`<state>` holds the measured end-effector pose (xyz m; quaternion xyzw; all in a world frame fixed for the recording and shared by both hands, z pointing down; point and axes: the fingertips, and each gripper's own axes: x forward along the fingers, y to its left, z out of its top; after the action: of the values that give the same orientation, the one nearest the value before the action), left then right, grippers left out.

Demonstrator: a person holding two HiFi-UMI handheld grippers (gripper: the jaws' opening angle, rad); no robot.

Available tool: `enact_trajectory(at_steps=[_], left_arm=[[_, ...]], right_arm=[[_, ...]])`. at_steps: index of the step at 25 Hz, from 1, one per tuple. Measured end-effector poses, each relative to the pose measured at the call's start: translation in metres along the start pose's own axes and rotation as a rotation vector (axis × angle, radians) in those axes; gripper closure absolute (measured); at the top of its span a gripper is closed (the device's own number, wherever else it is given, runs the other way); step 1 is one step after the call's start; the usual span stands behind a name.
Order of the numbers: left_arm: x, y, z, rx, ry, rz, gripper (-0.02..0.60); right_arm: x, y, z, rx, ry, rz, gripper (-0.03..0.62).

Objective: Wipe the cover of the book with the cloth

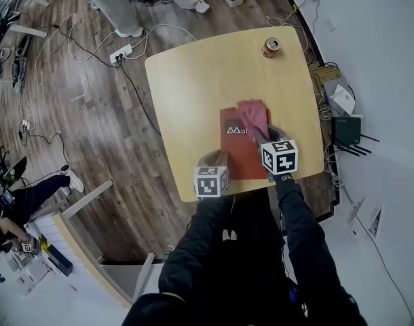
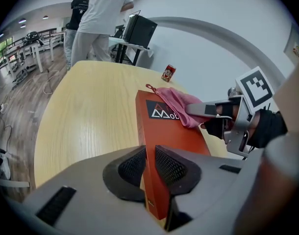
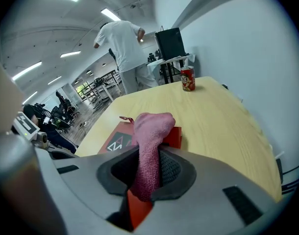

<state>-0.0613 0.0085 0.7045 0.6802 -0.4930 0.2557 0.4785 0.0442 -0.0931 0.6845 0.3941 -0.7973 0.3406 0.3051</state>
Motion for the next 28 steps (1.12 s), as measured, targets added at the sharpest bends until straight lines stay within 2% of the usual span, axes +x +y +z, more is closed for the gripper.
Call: enact_trajectory(at_steps=[8, 13, 19, 24, 28], left_arm=[[0.0, -0.001, -0.002, -0.004, 0.004, 0.016, 0.497], [0.0, -0.003, -0.003, -0.005, 0.008, 0.017, 0.497], [-0.001, -0.003, -0.003, -0.008, 0.011, 0.016, 0.497], [-0.001, -0.003, -0.001, -0.004, 0.007, 0.008, 0.497], [-0.001, -0.001, -0.002, -0.004, 0.007, 0.007, 0.497]], right_arm=[[-0.02, -0.029, -0.008, 0.006, -0.005, -0.043, 0.511], [-0.038, -0.024, 0.003, -0.006, -0.045, -0.039, 0.511], [-0.044, 0.032, 0.025, -0.058, -0.098, 0.089, 0.511], [-0.024, 0.082, 0.015, -0.09, -0.067, 0.205, 0.511], [-0.01, 0.102, 0.0, -0.1, -0.023, 0.254, 0.511]])
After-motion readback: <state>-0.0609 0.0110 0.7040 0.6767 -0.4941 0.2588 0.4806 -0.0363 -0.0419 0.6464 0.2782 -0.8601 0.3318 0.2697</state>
